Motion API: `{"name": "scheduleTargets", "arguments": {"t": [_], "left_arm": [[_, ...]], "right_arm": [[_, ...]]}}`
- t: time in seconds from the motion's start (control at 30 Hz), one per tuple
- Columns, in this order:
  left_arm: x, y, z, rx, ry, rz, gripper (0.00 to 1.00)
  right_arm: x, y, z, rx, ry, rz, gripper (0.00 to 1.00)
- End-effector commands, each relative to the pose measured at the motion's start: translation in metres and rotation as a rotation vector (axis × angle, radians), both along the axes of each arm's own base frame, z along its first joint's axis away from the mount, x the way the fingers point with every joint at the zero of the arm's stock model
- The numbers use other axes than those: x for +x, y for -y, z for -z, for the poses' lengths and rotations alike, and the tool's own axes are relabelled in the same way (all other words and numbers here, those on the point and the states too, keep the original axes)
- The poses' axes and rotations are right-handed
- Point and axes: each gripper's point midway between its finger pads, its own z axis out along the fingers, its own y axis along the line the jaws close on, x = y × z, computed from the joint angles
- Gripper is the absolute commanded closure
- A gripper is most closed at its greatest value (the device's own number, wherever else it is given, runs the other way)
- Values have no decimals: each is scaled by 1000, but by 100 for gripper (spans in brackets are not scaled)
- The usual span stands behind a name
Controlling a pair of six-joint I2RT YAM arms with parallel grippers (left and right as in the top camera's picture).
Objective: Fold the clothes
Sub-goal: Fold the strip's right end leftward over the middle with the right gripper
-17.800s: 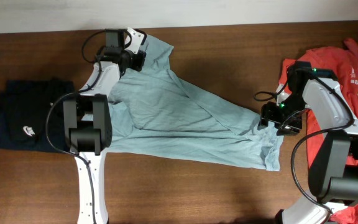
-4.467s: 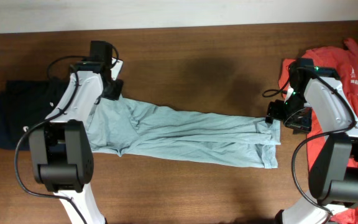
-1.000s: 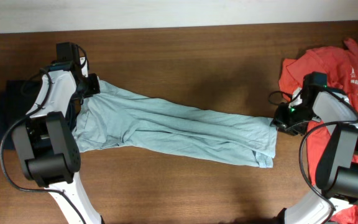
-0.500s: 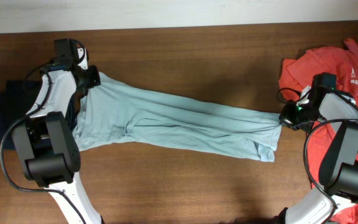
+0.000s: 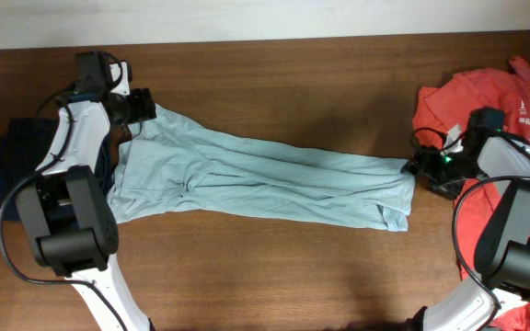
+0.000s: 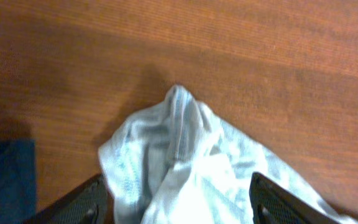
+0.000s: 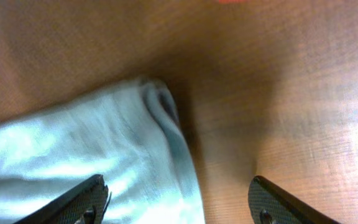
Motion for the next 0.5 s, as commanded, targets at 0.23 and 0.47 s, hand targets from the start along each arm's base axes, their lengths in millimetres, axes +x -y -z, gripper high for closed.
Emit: {"name": "scheduleTargets", "arguments": {"t": [0.23,0.47], "left_arm": [[-14,-6,-109,37,24,63,26],[-30,-3,-150,45,70,63,26]], "right_arm": [[-42,-27,7,112,-115,-99,23],[-45,-60,21,236,-26,-161,29]]}}
